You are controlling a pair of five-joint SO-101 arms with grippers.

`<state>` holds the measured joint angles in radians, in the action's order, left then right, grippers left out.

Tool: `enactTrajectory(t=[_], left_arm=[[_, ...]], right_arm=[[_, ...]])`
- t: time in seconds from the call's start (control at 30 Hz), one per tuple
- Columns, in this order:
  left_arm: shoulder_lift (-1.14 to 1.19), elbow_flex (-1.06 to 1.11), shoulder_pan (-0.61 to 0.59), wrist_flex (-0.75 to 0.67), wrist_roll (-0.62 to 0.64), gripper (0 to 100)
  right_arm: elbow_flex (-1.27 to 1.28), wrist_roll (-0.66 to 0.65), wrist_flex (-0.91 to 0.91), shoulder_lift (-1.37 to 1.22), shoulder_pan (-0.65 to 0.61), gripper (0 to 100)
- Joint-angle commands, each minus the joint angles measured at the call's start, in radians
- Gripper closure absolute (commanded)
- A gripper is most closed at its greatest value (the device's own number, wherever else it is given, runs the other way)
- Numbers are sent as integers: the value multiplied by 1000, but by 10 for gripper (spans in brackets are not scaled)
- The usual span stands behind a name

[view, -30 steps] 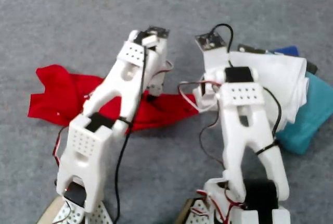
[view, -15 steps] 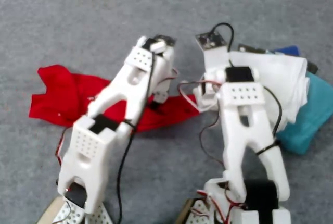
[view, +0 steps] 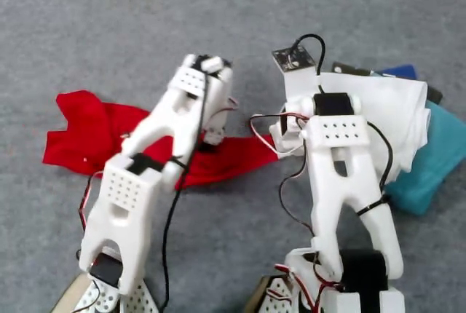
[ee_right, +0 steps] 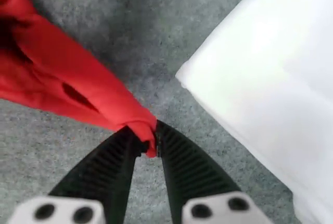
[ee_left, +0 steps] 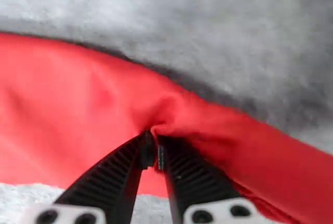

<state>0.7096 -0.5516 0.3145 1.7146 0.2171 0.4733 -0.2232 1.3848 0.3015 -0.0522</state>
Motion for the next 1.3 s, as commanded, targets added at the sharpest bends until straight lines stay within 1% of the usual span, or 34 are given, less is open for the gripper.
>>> enactTrajectory(t=[0.0,0.1,0.23,0.37,0.47,0.53,0.63,0.73,0.8,0.87,0.93,1.0,1.1,1.17,1.23,1.27], left_arm=[[-14,-197,-119,43,-21,972],[-25,-415,-236,48,-37,972],[-167,-717,-355,46,3,972],[-350,-984,-423,44,6,971],[-470,-1118,-456,43,9,971],[-552,-1110,-472,41,9,971],[-672,-1036,-475,46,11,970],[-726,-826,-475,44,9,970],[-738,-702,-487,44,9,970],[-753,-625,-555,43,11,970],[-766,-604,-625,43,28,970],[-770,-605,-733,43,54,970],[-775,-605,-929,41,60,970],[-769,-596,-1040,44,52,970],[-764,-562,-1118,44,51,970],[-760,-533,-1138,43,48,970]], right_arm=[[-64,8,8,38,18,985],[-122,9,49,38,8,985],[-255,52,160,44,-64,985],[-470,100,199,88,-118,985],[-668,157,219,99,-161,985],[-809,187,247,97,-203,985],[-970,207,278,97,-267,985],[-1102,206,296,97,-316,985],[-1210,196,250,96,-336,985],[-1279,161,127,67,-362,985],[-1313,135,6,18,-391,985],[-1330,123,-66,-39,-442,985],[-1357,104,-127,-113,-535,985],[-1391,81,-155,-156,-591,985],[-1409,63,-150,-188,-617,985],[-1417,61,-126,-202,-614,985]])
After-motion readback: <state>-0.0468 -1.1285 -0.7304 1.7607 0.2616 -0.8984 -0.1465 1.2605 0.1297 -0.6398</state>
